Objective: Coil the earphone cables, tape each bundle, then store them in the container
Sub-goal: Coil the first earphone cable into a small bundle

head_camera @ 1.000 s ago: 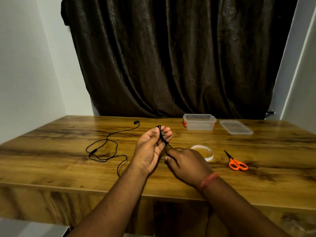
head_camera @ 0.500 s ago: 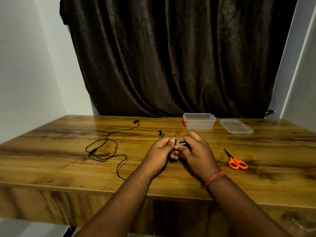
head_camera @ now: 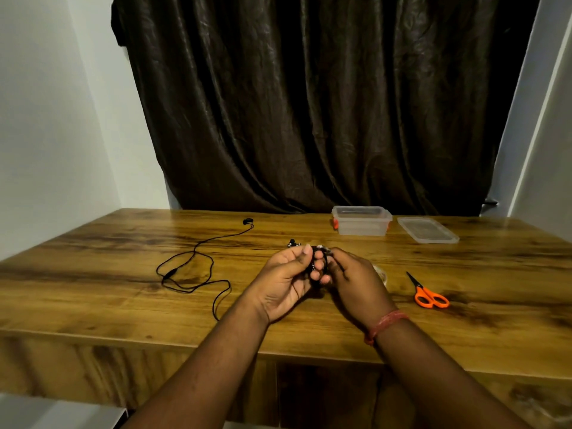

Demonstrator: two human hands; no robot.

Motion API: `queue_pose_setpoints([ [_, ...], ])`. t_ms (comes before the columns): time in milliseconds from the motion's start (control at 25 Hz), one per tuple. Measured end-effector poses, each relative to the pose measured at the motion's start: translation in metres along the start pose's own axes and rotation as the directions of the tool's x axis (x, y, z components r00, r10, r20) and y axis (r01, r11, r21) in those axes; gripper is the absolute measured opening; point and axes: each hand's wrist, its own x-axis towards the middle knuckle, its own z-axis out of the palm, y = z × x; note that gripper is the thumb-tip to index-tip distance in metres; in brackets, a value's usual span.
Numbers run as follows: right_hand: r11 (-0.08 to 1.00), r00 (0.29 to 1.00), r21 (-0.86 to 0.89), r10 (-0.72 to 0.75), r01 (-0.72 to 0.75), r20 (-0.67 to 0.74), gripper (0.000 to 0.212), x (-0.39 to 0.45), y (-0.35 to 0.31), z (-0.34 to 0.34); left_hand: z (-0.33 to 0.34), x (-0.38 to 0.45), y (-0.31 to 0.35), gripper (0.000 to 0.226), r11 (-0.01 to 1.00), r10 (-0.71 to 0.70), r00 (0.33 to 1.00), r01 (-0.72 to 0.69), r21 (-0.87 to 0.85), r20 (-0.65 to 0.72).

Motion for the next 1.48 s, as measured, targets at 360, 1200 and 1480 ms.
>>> queue_pose_setpoints([
  [360,0.880,0.961,-0.402,-0.183,0.254,0.208,0.018,-0.001,-0.006,0.015,-0.001,0.005,0.004,0.018,0.974,0.169,0.976,-0.186,-0.128,-0.137],
  [1200,0.994,0.972,0.094,-0.036,0.059,-0.231,0.011,0.003,-0.007,-0.008,-0.004,0.007,-0.014,0.028,0.897,0.037,0.993,0.017,0.442,-0.112],
  [1480,0.999,0.998,-0.034,-0.016,0.014,-0.054,0.015,0.004,0.005,0.002,0.001,0.000,0.001,0.025,0.997,0.067,0.997,-0.068,-0.032,-0.036],
])
